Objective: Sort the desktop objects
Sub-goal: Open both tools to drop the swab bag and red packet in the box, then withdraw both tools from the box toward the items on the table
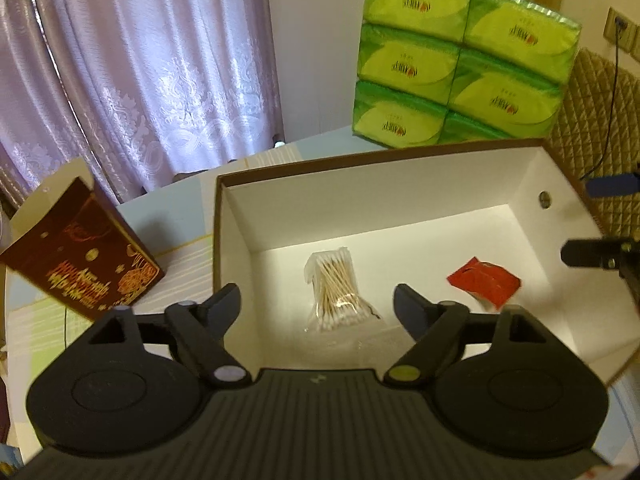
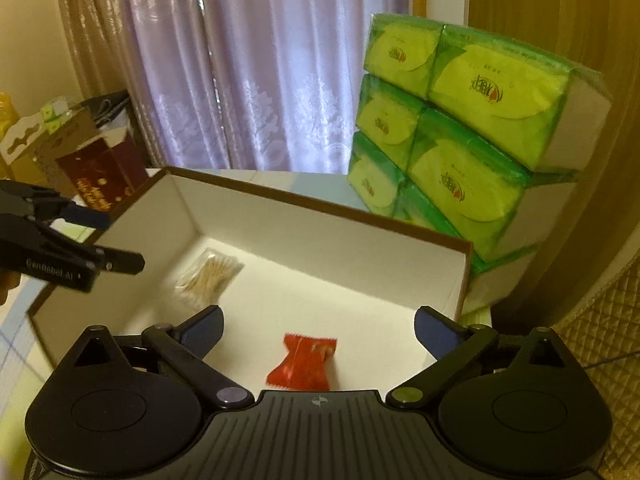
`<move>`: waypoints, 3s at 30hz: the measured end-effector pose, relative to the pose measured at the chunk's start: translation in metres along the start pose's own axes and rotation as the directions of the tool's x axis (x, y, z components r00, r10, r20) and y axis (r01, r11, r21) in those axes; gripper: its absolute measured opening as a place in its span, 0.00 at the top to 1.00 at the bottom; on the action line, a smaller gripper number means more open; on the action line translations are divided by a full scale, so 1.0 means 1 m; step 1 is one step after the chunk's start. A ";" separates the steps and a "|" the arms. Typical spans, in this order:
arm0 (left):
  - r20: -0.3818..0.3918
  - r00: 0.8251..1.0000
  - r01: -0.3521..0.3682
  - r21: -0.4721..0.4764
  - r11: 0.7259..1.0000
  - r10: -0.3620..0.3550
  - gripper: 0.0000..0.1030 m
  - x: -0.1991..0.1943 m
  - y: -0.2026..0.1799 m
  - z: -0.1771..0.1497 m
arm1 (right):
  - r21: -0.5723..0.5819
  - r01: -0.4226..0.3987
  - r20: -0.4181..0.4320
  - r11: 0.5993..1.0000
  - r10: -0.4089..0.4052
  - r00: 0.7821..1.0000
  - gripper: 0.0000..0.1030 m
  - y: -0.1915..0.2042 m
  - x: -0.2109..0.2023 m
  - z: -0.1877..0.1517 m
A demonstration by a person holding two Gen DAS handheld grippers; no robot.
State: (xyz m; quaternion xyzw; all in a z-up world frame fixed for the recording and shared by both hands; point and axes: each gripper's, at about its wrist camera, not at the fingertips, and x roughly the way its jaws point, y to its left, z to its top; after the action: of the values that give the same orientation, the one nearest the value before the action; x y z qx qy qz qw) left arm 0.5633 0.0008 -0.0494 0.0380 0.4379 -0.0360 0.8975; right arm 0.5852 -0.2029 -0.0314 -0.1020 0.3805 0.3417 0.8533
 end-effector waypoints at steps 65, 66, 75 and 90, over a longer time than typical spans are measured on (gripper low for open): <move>0.132 0.983 -0.086 -0.268 0.960 0.125 0.01 -0.254 -0.080 -0.222 | -0.040 0.032 0.128 0.999 -0.026 0.991 0.02 0.139 -0.207 -0.170; 0.127 0.984 -0.087 -0.266 0.960 0.125 0.01 -0.253 -0.081 -0.225 | -0.042 0.031 0.124 0.999 -0.025 0.992 0.02 0.140 -0.206 -0.172; 0.092 0.990 -0.077 -0.245 0.966 0.103 0.01 -0.247 -0.079 -0.237 | -0.030 0.043 0.083 0.999 -0.040 0.996 0.02 0.145 -0.199 -0.181; -0.017 0.999 -0.052 -0.212 0.976 0.050 0.01 -0.215 -0.058 -0.245 | 0.052 0.092 -0.026 0.994 -0.091 0.996 0.02 0.154 -0.179 -0.190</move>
State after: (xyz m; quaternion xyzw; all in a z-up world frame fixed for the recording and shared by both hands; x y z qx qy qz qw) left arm 0.2343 -0.0261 -0.0325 -0.0467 0.4431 0.0343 0.8946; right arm 0.2877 -0.2609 -0.0203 -0.1008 0.3942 0.2908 0.8660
